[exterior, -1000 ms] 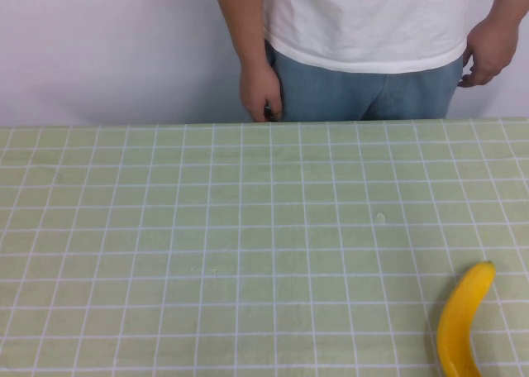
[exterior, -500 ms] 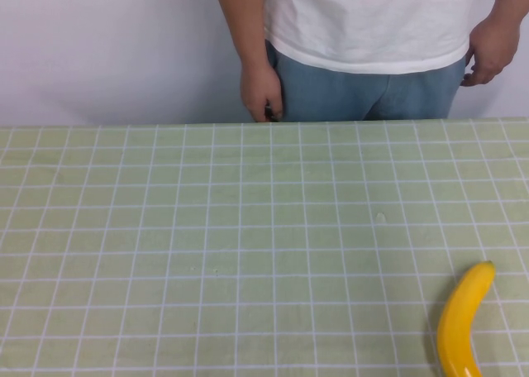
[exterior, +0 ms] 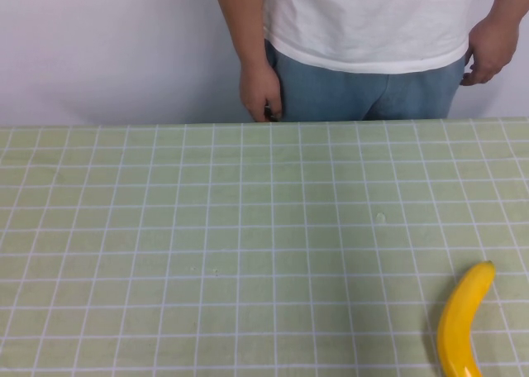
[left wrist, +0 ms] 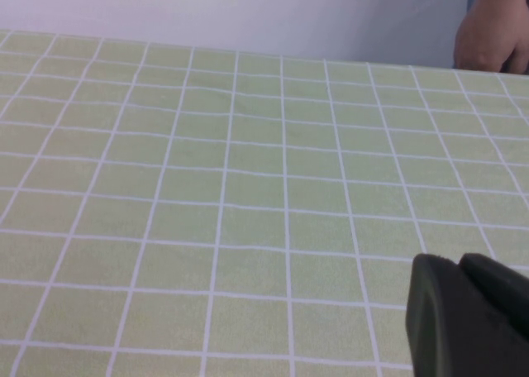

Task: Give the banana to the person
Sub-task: Pick up the banana

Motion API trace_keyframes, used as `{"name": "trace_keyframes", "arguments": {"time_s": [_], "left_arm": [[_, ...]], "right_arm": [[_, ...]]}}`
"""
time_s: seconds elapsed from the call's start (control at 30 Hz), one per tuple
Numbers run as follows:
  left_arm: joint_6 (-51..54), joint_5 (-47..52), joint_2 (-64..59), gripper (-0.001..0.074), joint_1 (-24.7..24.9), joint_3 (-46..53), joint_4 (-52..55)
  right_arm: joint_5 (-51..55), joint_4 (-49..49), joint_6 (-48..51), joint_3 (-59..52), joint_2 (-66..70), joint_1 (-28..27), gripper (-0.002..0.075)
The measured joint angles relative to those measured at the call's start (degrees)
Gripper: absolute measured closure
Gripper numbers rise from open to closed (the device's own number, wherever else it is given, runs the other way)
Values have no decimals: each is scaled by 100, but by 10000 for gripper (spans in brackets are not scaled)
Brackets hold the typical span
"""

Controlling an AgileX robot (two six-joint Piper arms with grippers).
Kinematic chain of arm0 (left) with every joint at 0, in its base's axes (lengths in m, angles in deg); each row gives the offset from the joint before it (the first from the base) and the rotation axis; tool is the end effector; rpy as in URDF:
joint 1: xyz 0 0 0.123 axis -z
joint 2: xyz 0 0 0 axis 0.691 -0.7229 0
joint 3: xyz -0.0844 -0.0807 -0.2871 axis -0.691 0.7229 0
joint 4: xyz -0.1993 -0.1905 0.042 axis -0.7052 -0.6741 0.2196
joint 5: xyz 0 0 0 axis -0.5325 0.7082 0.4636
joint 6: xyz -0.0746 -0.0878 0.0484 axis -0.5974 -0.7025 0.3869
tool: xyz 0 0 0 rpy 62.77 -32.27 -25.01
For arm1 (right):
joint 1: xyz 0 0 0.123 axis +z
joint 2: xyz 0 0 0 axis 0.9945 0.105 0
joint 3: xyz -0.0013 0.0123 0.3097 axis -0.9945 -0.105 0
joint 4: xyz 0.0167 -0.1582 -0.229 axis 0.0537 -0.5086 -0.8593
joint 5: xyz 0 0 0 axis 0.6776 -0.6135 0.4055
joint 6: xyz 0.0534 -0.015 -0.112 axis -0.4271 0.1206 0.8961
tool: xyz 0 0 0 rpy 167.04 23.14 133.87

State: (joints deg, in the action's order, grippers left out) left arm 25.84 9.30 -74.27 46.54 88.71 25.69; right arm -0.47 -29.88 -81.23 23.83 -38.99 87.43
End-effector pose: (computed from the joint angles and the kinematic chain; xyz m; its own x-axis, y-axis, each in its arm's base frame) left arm 0.0875 -0.0064 0.1626 -0.2847 -0.0052 -0.9586 0.0599 0.9979 -0.0232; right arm 0.1809 0.0356 0.3404 -0.4723 0.2190 -0.8538 -0.1216 0.9432 0.3092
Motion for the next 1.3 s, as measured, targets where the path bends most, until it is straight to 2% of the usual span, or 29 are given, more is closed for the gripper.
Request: {"name": "trace_keyframes", "arguments": {"time_s": [0.1, 0.23, 0.37, 0.47, 0.53, 0.73, 0.87, 1.3], "left_arm": [[0, 0, 0, 734, 0, 0, 0], [0, 0, 0, 734, 0, 0, 0], [0, 0, 0, 734, 0, 0, 0], [0, 0, 0, 734, 0, 0, 0], [0, 0, 0, 734, 0, 0, 0], [0, 0, 0, 734, 0, 0, 0], [0, 0, 0, 734, 0, 0, 0], [0, 0, 0, 734, 0, 0, 0]], "right_arm": [[701, 561, 132, 0, 486, 0, 732], [1583, 546, 214, 0, 1165, 60, 694], [1762, 381, 78, 0, 1696, 432, 522], [1686, 369, -111, 0, 2045, 828, 347], [1676, 121, -505, 0, 2310, 1133, 285], [1379, -1544, -2336, 0, 3003, 2253, 283], [796, -1983, -2720, 0, 3371, 2708, 284], [339, -2655, -3159, 0, 4587, 2751, 284]]}}
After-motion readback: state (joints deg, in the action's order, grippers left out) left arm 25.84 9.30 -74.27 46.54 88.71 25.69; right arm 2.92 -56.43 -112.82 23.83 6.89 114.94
